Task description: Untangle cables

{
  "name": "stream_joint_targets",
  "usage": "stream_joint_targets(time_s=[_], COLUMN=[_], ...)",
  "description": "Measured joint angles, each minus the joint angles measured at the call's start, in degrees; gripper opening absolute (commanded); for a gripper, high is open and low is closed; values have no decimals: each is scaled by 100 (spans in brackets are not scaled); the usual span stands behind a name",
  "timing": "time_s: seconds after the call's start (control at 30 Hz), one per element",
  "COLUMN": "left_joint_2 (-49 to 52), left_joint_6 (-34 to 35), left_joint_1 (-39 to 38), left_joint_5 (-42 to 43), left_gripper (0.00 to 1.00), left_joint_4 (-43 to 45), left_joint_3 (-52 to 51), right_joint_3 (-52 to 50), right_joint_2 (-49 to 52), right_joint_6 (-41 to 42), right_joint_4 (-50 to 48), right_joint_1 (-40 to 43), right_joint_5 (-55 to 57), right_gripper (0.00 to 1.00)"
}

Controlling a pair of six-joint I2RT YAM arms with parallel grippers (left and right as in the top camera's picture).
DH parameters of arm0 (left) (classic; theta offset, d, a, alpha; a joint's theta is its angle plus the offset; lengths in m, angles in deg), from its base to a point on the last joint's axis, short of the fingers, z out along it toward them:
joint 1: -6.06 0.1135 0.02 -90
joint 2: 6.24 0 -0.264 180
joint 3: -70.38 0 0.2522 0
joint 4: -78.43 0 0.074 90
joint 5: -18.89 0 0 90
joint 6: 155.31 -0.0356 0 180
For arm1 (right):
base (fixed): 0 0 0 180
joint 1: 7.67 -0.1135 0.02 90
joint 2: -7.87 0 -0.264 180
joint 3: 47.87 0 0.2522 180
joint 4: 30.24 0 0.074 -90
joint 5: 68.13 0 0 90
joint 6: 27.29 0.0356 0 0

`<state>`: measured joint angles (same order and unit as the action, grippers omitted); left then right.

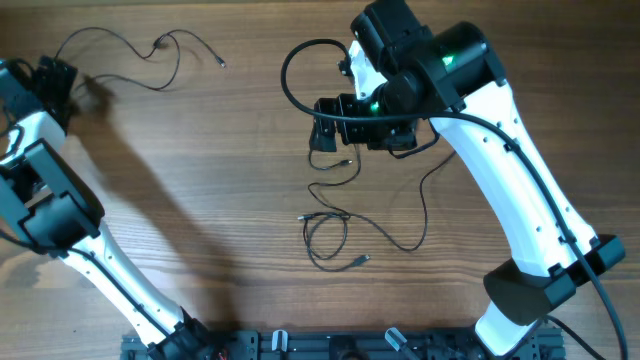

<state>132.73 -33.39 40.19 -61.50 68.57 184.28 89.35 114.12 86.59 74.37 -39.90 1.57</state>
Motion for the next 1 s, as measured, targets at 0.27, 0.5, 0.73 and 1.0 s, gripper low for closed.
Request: stream_joint_targets(time_s=[0.27, 0.5, 0.73, 1.0], left_joint_2=[-1751, -761, -214, -24], left_joint_6=[57, 914, 1062, 297], left_joint_1=[-350, -632, -393, -358], left_joint_5=[-103, -487, -636, -22], left_gripper=[100, 91, 4, 65], left_joint_4=[-2809, -2918, -1279, -863], left_joint_3=[195, 59, 39, 1436], right_joint_3=[0, 0, 0, 0], right_joint_2=[0, 0, 0, 0], right_joint_6=[7, -20, -17, -17], right_joint_4=[-2, 31, 42, 131], right_joint_1=[0, 0, 0, 0], right_joint_5=[66, 133, 151, 151], right_gripper=[100, 100, 100, 100])
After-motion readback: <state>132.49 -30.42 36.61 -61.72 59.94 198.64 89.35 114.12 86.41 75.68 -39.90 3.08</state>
